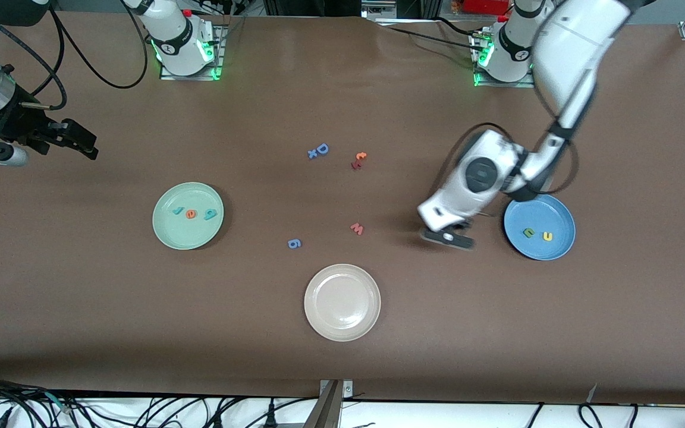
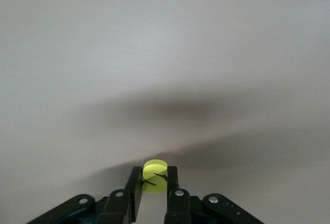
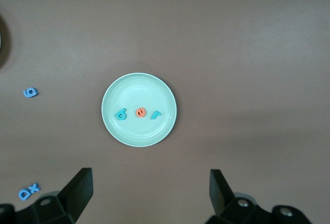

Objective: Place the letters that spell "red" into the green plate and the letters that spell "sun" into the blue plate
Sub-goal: 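Grasp the yellow s letter with the left gripper, then lower the yellow s onto the blue plate and open the left gripper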

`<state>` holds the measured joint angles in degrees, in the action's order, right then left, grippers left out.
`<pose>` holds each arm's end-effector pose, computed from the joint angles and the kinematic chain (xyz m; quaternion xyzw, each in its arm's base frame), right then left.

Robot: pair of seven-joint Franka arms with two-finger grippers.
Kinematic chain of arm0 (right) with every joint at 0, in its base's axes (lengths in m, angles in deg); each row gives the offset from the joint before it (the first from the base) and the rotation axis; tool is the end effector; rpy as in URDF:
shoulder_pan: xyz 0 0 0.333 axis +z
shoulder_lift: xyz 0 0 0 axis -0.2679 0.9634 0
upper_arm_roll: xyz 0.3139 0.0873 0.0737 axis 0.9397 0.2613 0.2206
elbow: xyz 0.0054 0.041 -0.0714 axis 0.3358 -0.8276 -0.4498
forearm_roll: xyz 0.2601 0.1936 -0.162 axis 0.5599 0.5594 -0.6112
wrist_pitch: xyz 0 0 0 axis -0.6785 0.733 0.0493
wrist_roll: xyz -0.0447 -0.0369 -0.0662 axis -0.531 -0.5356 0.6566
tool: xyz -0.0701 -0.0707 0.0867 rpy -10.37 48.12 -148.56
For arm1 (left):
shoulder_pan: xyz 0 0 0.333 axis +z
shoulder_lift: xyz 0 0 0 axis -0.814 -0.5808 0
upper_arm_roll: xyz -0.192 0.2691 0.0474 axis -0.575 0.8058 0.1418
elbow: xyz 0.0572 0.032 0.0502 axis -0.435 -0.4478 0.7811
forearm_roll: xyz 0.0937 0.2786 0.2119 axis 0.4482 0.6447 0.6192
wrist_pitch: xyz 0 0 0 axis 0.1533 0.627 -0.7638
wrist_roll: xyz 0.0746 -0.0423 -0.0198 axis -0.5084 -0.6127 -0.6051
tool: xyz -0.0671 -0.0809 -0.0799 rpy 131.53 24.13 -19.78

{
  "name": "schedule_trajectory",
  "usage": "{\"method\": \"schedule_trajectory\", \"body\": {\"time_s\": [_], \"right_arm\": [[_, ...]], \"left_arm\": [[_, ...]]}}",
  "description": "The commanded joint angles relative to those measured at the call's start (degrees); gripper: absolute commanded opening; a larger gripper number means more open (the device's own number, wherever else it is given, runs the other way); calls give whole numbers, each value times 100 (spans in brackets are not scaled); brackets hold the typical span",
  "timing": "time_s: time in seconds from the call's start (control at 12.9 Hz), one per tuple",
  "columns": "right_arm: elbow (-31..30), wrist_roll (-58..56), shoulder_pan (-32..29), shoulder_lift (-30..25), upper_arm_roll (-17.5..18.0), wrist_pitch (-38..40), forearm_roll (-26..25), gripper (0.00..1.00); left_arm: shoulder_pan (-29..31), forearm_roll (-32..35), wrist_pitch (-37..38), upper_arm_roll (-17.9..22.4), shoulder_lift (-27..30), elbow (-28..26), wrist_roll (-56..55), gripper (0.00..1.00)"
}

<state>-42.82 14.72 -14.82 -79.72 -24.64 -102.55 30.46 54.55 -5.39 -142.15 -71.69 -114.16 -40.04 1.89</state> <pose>0.5191 0.0315 0.5739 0.9987 -0.0494 0.0122 0.0049 0.5840 -0.1898 0.2244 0.9916 -0.1281 -0.0132 0.0078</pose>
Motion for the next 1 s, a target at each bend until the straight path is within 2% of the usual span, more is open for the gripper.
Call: {"method": "schedule_trajectory", "body": {"time_s": [0.0,0.23,0.39,0.54,0.62,0.7,0.93], "right_arm": [[143,2,-55,36,61,127,-45,100],[143,2,-55,36,61,136,-45,100],[143,2,-55,35,61,136,-45,100],[143,2,-55,27,61,136,-45,100],[143,2,-55,35,61,136,-45,100],[143,2,-55,36,61,136,-45,100],[143,2,-55,36,61,136,-45,100]], "left_arm": [[992,82,237,-89,252,-143,1370,6],[1794,90,237,-89,164,-143,2479,4],[1962,99,246,-81,111,-143,2649,4],[1989,99,420,-72,24,-152,2606,13],[2006,99,448,-72,23,-152,2588,42],[1998,108,474,-72,58,-143,2588,99],[1998,82,1139,-159,443,163,2588,100]]}}
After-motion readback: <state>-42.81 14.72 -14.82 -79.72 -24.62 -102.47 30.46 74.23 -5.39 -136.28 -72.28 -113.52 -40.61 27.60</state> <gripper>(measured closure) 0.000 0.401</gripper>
